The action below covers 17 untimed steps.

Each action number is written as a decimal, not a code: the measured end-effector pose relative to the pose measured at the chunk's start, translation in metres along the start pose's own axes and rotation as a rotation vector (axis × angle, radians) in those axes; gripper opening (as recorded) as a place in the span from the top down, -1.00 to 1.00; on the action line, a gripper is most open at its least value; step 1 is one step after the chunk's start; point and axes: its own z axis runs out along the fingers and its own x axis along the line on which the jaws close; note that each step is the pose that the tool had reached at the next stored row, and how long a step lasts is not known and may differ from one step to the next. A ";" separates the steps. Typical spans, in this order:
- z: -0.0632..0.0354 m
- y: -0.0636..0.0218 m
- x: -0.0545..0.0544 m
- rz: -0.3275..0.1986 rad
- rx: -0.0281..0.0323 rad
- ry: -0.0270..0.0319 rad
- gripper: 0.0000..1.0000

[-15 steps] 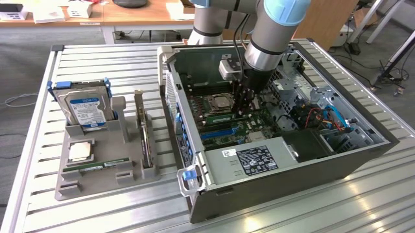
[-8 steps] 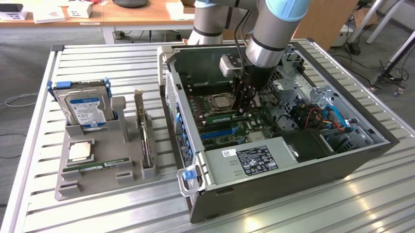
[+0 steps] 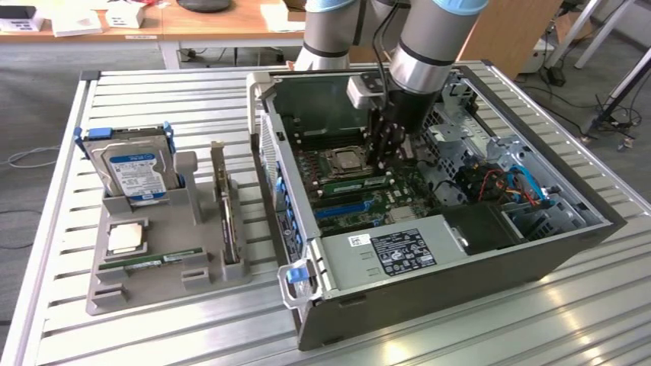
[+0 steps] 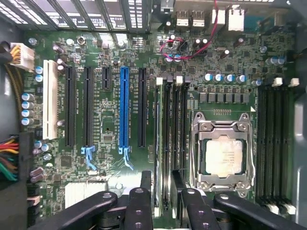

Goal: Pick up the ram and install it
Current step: 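Insert the ram into the slot, then press down the ram until it locks into place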

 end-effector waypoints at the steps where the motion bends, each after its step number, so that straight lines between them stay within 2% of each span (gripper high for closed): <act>1: -0.0021 0.0001 0.000 0.000 0.0001 0.0004 0.38; 4: -0.0076 0.0004 0.000 0.000 0.0001 0.0016 0.38; 17: -0.0080 0.0004 0.000 0.000 0.0001 0.0017 0.38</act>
